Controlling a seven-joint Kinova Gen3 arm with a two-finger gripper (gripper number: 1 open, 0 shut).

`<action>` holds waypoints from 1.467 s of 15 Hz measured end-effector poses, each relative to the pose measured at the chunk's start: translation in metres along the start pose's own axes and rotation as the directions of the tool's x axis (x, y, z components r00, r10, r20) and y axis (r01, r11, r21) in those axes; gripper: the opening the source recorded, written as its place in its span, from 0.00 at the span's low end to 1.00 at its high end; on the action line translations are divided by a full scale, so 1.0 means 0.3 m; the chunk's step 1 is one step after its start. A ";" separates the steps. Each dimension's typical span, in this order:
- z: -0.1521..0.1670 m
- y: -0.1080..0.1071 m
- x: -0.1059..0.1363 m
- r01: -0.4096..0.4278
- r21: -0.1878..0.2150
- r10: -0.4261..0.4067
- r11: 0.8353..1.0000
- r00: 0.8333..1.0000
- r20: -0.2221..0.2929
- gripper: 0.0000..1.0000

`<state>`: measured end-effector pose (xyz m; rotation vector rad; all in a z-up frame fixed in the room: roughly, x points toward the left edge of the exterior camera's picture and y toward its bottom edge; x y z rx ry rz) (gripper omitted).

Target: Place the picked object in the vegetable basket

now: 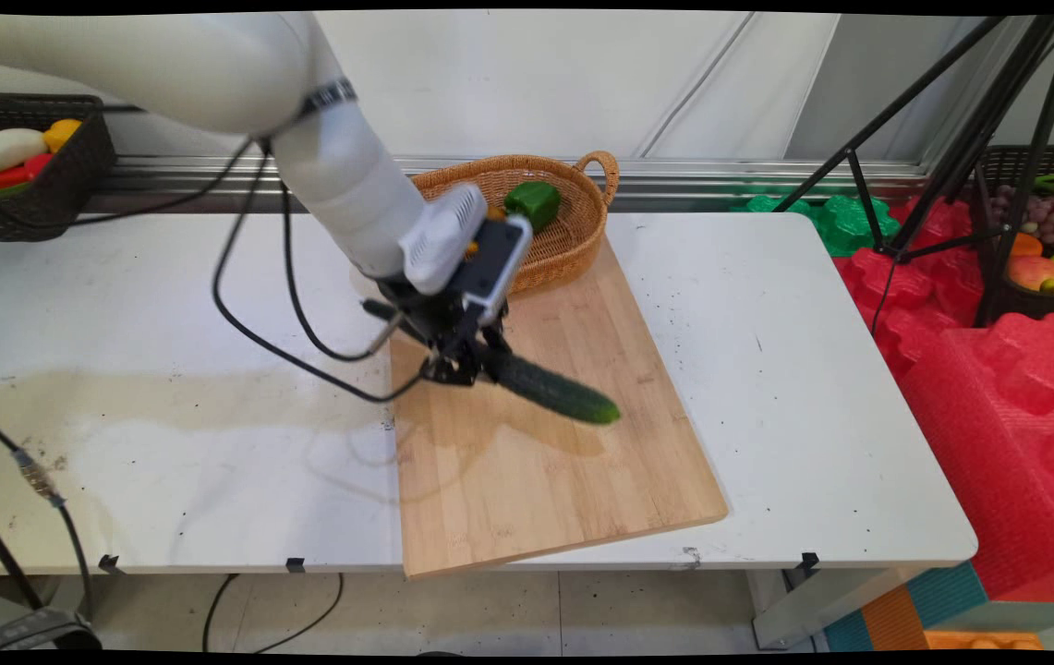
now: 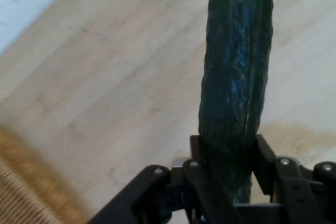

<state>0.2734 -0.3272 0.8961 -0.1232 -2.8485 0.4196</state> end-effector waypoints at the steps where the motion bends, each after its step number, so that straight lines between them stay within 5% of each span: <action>1: -0.050 0.000 -0.004 0.015 0.021 -0.015 1.000 1.000 -0.005 0.00; 6: -0.244 -0.001 -0.051 0.100 0.102 -0.099 0.990 0.995 -0.015 0.00; 12: -0.386 -0.061 -0.149 0.190 0.221 -0.196 0.956 0.981 0.004 0.00; 18: -0.383 -0.225 -0.240 0.230 0.345 -0.264 0.910 0.963 0.055 0.00; 22: -0.302 -0.337 -0.271 0.252 0.382 -0.301 0.889 0.951 0.071 0.00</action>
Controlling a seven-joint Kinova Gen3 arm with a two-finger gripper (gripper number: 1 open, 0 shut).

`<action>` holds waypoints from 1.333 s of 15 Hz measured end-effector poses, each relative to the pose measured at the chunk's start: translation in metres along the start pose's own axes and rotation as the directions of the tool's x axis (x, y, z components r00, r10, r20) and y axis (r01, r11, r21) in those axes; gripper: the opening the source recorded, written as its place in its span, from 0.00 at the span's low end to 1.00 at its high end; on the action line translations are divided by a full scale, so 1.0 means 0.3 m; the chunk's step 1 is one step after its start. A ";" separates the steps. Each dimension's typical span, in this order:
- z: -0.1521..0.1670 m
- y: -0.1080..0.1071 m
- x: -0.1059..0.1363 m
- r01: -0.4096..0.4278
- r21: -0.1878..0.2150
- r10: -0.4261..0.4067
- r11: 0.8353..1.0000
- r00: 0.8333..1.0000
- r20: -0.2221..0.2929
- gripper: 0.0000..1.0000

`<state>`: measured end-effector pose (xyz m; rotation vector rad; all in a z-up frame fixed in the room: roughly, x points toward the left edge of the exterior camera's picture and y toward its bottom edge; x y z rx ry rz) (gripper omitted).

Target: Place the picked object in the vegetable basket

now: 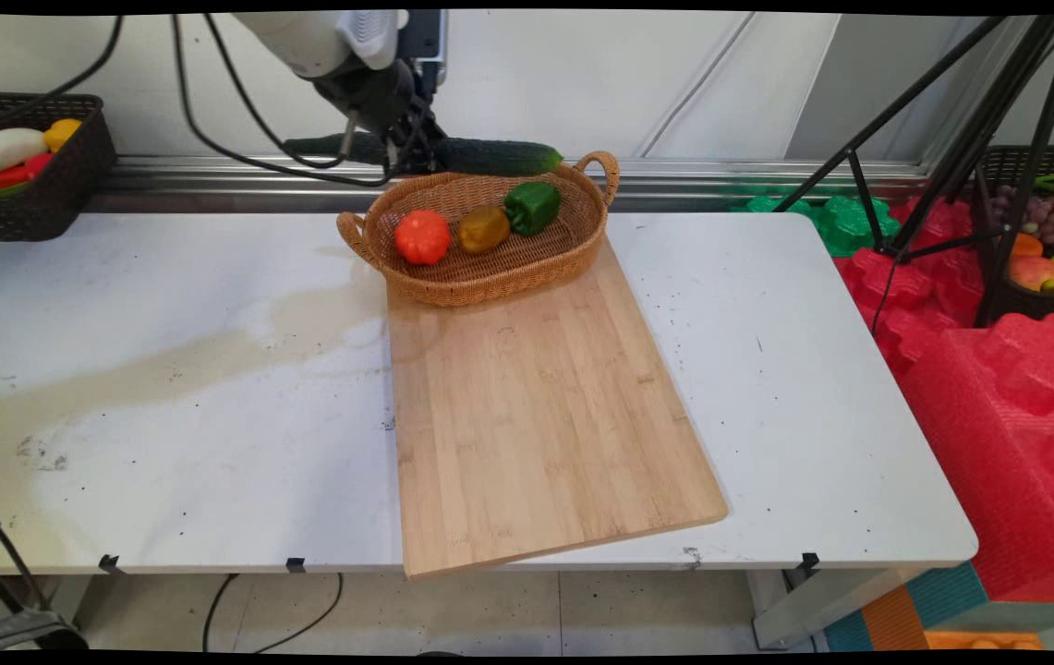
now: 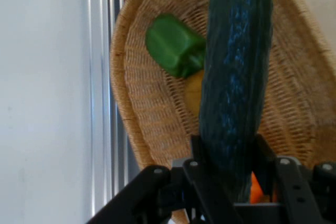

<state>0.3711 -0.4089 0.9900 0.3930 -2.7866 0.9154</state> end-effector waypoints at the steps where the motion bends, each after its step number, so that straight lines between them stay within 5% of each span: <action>1: 0.030 -0.010 0.007 0.004 0.002 -0.004 1.000 1.000 0.005 0.00; 16: 0.456 0.002 0.115 0.136 -0.042 -0.134 0.990 0.989 0.061 0.00; 17: 0.468 0.005 0.122 0.140 -0.041 -0.137 0.989 0.989 0.063 1.00; 20: 0.486 0.010 0.133 0.154 -0.031 -0.152 0.988 0.986 0.065 1.00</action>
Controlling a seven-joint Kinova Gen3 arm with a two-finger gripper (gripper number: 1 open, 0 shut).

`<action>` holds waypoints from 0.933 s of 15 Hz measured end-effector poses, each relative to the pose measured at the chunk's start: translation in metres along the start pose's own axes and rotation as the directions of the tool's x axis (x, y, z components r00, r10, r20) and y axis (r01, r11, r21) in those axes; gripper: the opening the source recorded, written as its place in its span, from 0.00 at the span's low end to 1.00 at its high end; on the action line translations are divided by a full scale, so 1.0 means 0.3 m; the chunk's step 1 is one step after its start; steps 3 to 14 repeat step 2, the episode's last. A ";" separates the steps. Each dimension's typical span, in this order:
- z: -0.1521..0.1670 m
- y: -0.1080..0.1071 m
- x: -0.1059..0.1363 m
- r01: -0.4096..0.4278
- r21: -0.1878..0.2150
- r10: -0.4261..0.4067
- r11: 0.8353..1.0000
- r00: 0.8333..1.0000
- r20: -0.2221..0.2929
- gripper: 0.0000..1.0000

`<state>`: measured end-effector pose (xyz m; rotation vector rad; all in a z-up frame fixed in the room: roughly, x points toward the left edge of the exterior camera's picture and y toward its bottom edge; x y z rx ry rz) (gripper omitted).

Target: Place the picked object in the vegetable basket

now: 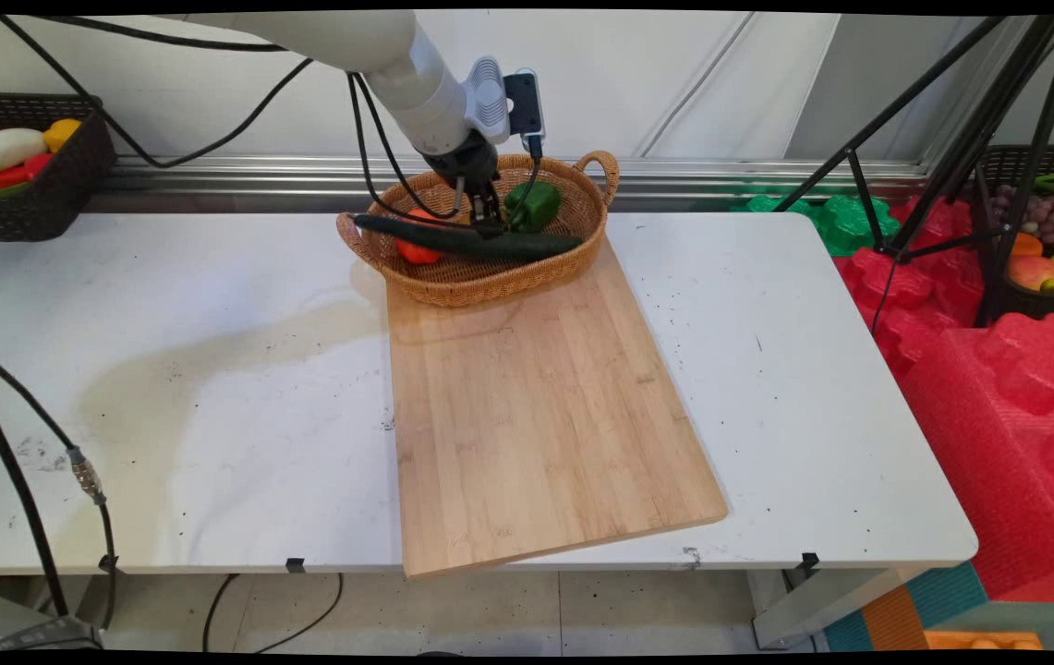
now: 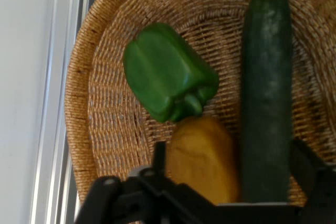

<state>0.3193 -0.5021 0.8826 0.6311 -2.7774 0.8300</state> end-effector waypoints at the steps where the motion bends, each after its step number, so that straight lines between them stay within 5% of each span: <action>1: 0.000 0.001 0.004 0.011 0.007 -0.011 1.000 1.000 -0.001 1.00; 14: -0.003 0.002 0.006 0.023 0.011 -0.023 1.000 1.000 -0.005 1.00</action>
